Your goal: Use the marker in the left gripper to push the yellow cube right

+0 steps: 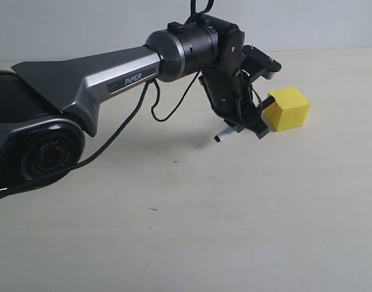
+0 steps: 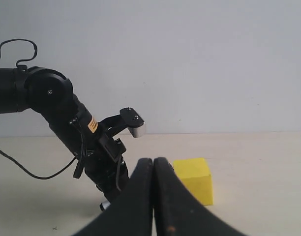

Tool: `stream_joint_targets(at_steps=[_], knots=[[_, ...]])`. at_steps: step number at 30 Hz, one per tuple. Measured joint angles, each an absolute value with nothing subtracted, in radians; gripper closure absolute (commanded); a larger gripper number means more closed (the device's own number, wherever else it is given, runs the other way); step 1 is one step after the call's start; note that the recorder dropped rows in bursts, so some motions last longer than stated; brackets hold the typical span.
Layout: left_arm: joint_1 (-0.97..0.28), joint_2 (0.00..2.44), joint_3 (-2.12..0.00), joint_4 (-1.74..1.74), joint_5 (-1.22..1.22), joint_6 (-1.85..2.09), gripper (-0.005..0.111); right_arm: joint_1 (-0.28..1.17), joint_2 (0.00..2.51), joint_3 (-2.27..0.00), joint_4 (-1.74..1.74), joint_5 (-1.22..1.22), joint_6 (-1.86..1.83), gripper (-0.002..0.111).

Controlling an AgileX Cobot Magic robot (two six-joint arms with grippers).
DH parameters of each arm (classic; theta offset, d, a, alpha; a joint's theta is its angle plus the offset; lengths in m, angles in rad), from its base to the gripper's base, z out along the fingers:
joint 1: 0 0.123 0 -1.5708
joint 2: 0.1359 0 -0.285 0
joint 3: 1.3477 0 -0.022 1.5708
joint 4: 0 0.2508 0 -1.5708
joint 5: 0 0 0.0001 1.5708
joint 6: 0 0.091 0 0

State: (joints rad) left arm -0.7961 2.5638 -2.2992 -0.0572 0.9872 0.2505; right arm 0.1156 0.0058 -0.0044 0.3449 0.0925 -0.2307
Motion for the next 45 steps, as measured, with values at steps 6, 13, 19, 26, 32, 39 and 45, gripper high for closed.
stream_joint_targets(at_steps=[6, 13, 19, 26, 32, 39, 45], knots=[[-0.796, 2.564, -2.299, -0.055, 0.937, 0.236, 0.107, 0.116, 0.006, -0.004, 0.345, 0.093, -0.231, 0.108], [-0.789, 2.558, -2.299, -0.013, 0.920, 0.182, 0.107, 0.116, 0.006, -0.004, 0.345, 0.093, -0.231, 0.108], [-0.769, 2.536, -2.299, 0.025, 1.029, 0.176, 0.107, 0.116, 0.006, -0.004, 0.345, 0.093, -0.231, 0.108], [-0.769, 2.573, -2.299, 0.054, 1.086, 0.182, 0.107, 0.116, 0.006, -0.004, 0.345, 0.093, -0.231, 0.108], [-0.776, 2.592, -2.298, 0.045, 1.032, 0.182, 0.107, 0.116, 0.006, -0.004, 0.345, 0.093, -0.231, 0.108], [-0.807, 2.592, -2.298, 0.049, 0.954, 0.183, 0.107, 0.116, 0.006, -0.004, 0.345, 0.093, -0.231, 0.108], [-0.809, 2.596, -2.298, 0.048, 0.930, 0.183, 0.107, 0.116, 0.006, -0.004, 0.345, 0.093, -0.231, 0.108]])
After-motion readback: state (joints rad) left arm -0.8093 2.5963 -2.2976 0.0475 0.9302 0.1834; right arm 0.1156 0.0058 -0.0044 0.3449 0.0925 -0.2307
